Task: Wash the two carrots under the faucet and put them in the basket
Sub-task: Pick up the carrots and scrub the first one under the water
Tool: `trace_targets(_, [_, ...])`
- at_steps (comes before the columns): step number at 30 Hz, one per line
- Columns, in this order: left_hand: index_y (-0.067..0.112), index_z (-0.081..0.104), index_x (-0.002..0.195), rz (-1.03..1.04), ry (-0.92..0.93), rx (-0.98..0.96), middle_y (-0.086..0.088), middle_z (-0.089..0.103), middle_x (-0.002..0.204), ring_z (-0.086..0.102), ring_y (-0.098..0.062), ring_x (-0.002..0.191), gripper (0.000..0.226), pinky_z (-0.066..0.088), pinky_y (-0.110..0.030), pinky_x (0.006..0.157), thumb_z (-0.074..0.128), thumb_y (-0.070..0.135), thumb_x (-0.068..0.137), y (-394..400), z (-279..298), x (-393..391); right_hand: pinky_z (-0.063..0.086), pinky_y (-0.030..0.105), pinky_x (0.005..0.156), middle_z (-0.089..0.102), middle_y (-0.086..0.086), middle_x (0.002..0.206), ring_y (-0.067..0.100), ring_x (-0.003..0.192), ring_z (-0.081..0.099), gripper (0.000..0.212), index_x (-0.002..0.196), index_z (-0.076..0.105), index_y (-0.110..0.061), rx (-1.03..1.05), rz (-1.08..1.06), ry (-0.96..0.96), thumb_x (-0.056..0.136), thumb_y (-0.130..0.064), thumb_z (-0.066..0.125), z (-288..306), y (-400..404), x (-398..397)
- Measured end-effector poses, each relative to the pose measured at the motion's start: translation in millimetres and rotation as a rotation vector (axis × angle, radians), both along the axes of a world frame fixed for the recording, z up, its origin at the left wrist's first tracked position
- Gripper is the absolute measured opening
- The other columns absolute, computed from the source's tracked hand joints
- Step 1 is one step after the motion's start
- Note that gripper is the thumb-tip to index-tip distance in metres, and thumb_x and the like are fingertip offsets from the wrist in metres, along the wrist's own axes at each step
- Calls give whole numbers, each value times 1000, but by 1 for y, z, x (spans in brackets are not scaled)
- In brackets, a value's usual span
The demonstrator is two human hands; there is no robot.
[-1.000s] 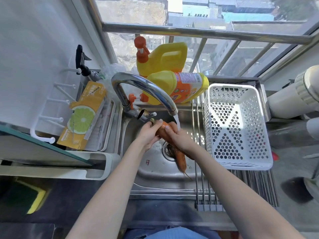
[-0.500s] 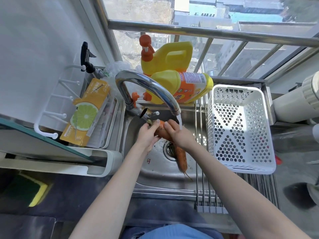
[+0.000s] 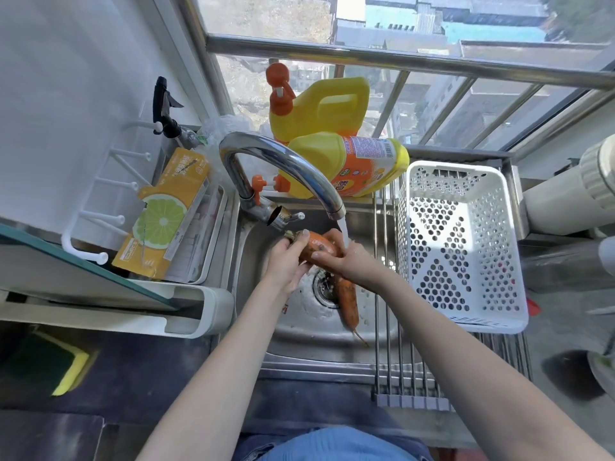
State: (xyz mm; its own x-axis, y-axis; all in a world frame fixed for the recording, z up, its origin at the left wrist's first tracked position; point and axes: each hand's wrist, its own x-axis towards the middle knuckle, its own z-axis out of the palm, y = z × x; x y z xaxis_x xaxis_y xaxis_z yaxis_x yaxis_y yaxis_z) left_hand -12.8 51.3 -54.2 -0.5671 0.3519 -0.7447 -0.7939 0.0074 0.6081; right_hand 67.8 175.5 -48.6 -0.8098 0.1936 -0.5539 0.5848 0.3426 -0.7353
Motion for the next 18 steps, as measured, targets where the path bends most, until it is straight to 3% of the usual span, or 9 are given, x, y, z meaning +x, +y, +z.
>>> trace_targets(3, [-2,48,125,-11,6,-8,-19,59,116,59,-28,108,34,52,-40,88,55,16,97,-1,1,-2,44,29,74,53,-12,86,12,84,56,37,111,46,-33,41,-4,-2,86,-54,62,1,-2,1])
trace_targets(5, [-2,47,127,-8,5,-22,-19,57,121,57,-30,114,36,50,-42,93,54,16,97,-2,1,-2,40,31,73,56,-6,87,17,85,55,36,115,45,-31,123,2,-30,91,-58,51,3,-6,-2])
trace_targets(9, [-3,46,127,-3,-5,-32,-20,56,127,56,-30,117,37,48,-45,98,55,17,97,-3,-1,1,42,38,82,55,12,113,33,105,56,31,121,42,-22,359,98,-74,103,-43,28,2,-12,-9])
trace_targets(12, [-3,46,124,19,-16,-36,-20,56,123,56,-31,117,34,47,-46,99,55,17,97,-3,-2,4,39,40,91,57,11,116,35,116,54,38,119,49,-25,242,-9,-106,104,-45,21,6,-9,-12])
trace_targets(15, [-6,47,124,31,-23,-24,-23,57,125,58,-32,115,36,49,-45,96,55,17,97,-2,-3,4,41,37,84,56,4,100,31,102,59,27,101,46,-31,145,42,-69,102,-50,28,3,-6,-10])
trace_targets(18, [-2,47,119,26,-42,-25,-23,55,124,58,-30,110,30,49,-45,95,54,18,98,-4,-3,5,49,40,85,58,9,103,27,92,60,34,119,44,-26,87,94,-83,99,-52,35,2,-4,-3])
